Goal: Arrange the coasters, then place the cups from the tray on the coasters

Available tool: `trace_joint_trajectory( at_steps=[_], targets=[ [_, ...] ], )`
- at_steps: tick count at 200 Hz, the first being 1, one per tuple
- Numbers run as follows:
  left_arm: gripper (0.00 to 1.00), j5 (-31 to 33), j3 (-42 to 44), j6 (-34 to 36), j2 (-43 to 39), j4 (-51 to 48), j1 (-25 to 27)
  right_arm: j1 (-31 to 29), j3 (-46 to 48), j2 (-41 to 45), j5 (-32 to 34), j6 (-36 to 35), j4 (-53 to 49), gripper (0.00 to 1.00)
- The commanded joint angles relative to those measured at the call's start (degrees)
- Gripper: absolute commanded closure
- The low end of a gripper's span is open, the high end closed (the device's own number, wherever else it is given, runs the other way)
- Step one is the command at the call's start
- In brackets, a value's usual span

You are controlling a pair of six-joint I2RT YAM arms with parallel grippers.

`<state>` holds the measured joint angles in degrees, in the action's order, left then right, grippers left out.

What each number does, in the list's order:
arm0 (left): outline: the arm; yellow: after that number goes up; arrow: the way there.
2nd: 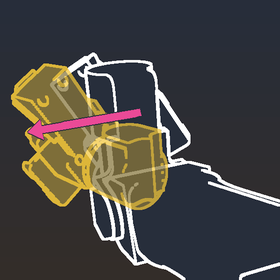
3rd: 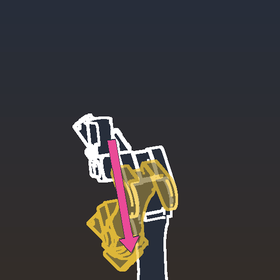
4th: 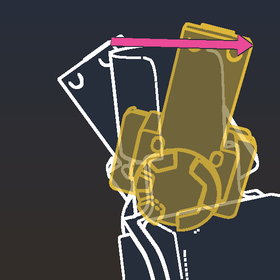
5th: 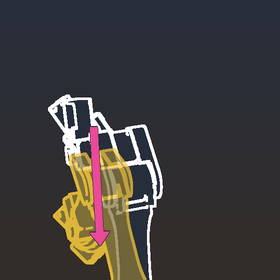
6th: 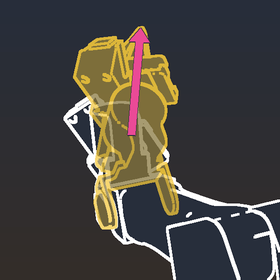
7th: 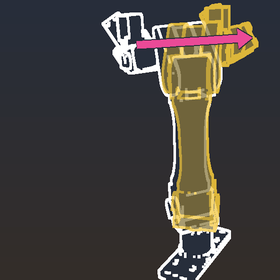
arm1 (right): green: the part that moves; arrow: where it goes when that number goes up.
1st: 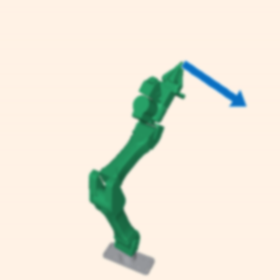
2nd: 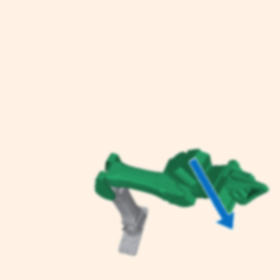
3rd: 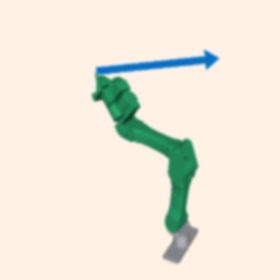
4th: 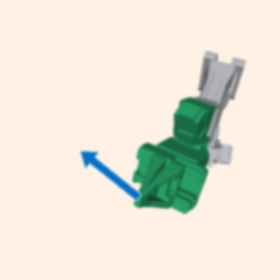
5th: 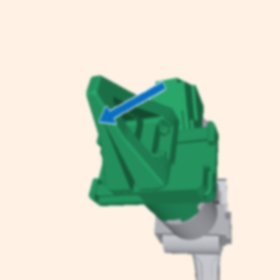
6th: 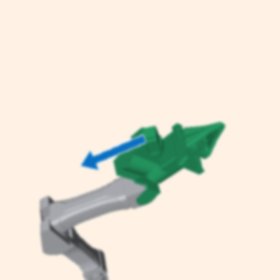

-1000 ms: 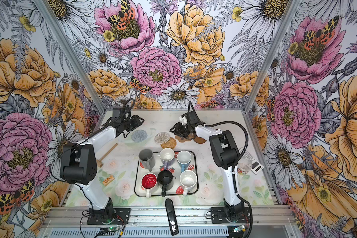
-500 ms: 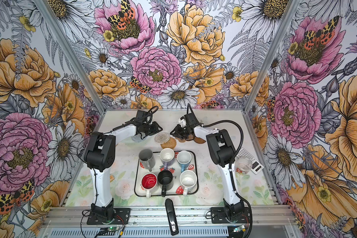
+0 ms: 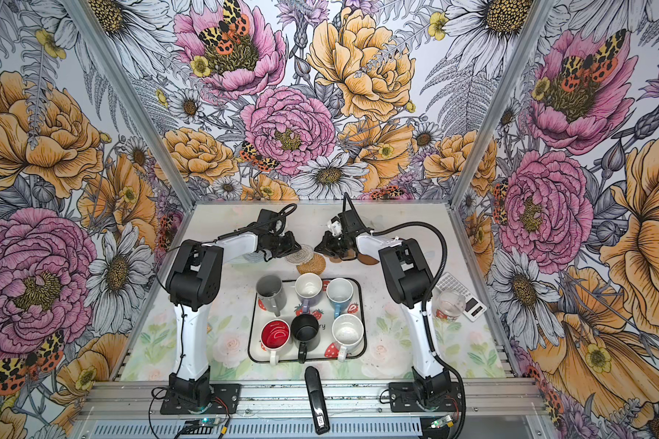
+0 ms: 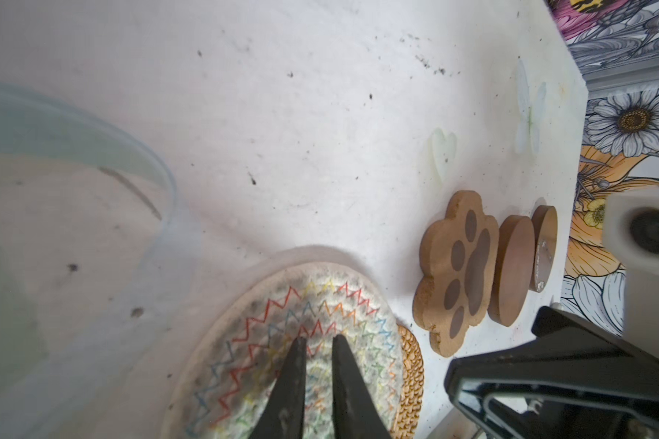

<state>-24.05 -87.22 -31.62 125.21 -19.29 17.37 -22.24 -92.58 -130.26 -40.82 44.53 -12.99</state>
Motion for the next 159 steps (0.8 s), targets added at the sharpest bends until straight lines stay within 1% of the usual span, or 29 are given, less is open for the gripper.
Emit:
trace_joint_trajectory(
  at_steps=[1,23,58,112,159],
  targets=[
    [0.87,1.33,-0.33,-0.71,0.94,0.26,-0.66,-0.52,-0.05,-2.34,-0.53,-0.31,0.43,1.00],
    [0.93,1.61,0.28,-0.86,0.61,0.52,-0.84,-0.52,-0.17,-3.15,-0.34,0.02,0.01,1.00],
    [1.00,1.49,1.53,-1.62,-0.22,1.63,-1.81,-0.79,0.00,-4.12,0.21,0.55,-0.20,1.00],
    [1.00,1.46,5.05,-2.53,-1.22,4.00,-3.12,-0.79,0.02,-3.71,1.37,-0.25,-1.42,1.00],
    [1.00,3.02,7.93,-2.40,-2.23,4.96,-4.74,-0.79,0.06,-3.36,1.48,-0.57,-1.86,1.00]
  ],
)
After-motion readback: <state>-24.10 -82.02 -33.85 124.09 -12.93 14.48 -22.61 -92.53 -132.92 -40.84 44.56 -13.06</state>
